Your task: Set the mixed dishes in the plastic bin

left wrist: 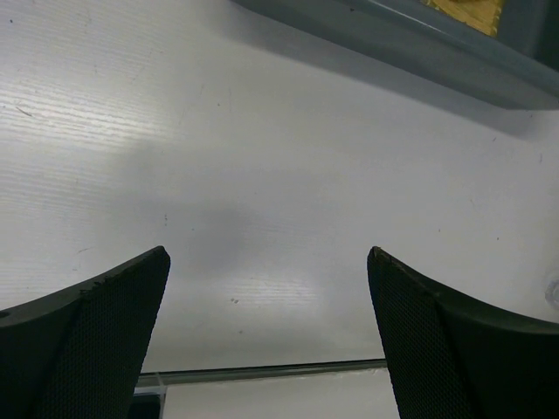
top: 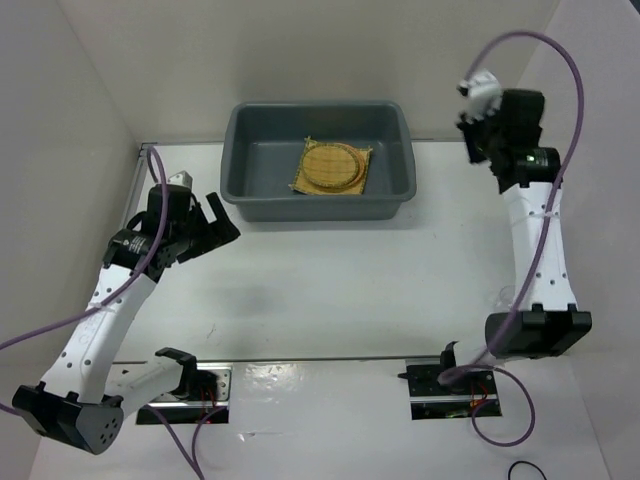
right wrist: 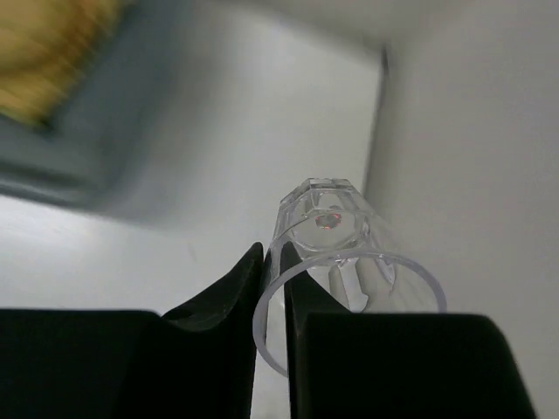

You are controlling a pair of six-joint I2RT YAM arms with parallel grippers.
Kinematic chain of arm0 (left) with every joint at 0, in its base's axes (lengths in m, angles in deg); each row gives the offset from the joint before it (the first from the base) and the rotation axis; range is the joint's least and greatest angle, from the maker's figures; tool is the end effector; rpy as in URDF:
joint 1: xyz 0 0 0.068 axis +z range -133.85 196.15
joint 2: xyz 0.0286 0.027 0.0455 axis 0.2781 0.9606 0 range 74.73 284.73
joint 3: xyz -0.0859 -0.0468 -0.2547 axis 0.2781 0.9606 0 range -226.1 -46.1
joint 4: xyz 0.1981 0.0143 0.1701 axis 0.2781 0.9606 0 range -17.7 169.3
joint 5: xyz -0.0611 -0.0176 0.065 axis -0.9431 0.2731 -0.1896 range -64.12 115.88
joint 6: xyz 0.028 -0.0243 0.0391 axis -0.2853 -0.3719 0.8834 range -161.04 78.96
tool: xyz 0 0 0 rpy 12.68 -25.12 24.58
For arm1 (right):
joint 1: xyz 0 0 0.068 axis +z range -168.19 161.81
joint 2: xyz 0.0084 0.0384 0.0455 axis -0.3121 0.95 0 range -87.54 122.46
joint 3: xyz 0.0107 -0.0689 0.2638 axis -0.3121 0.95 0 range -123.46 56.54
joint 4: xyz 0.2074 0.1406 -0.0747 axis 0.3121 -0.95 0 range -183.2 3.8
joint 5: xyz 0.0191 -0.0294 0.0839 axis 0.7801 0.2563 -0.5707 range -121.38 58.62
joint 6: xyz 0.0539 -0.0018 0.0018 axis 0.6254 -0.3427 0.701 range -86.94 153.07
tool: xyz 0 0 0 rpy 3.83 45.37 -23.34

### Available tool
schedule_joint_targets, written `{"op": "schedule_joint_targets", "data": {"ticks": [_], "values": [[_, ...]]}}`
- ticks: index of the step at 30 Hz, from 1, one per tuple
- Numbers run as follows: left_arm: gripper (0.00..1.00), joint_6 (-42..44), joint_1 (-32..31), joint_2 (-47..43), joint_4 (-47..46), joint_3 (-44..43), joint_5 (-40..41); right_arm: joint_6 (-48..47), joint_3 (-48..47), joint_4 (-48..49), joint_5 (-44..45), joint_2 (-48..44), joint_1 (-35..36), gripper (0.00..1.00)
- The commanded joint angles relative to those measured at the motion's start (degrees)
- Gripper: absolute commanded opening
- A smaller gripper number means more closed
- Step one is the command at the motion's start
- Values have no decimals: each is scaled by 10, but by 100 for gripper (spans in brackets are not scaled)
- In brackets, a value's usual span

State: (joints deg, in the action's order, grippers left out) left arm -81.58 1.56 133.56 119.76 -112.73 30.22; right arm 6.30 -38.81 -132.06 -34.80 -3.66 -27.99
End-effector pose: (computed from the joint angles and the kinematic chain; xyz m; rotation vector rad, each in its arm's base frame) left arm 0.1964 -0.0484 0.3622 -0.5553 2.2280 -0.4221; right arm 0.3062 -0.0507 0.4217 -0.3563 2.1563 -0.2996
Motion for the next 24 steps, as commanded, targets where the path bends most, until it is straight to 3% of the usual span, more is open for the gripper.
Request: {"op": "schedule_joint_targets", "data": {"ticks": [1,3,6,11,15,17,19,20,23,24], "values": [[100,16,11,-13,-15,13,-4,13,-126,-28,-69,-24,161,0],[100,22,17,-19,-15,13,3,20,-171,-17,-51,45,246,0],[100,39,28,-25,4,13,25,39,-279,-30,-76,130,299,0],[100,70,47,-58,28,13,37,52,-364,5,28,290,343,0],[100,75,54,-98,44,19,43,31,-397,0,-11,353,376,0],[100,69,54,-103,37,26,43,26,-477,-21,-33,413,408,0],[100,63,60,-108,31,33,43,40,-676,-85,-53,491,439,0],[100,58,60,-101,25,40,43,40,-780,-118,-53,608,449,0],[100,50,65,-77,31,40,31,-12,-665,-28,0,577,501,0],[100,45,65,-71,41,40,15,-19,-685,-37,0,598,507,0]]}}
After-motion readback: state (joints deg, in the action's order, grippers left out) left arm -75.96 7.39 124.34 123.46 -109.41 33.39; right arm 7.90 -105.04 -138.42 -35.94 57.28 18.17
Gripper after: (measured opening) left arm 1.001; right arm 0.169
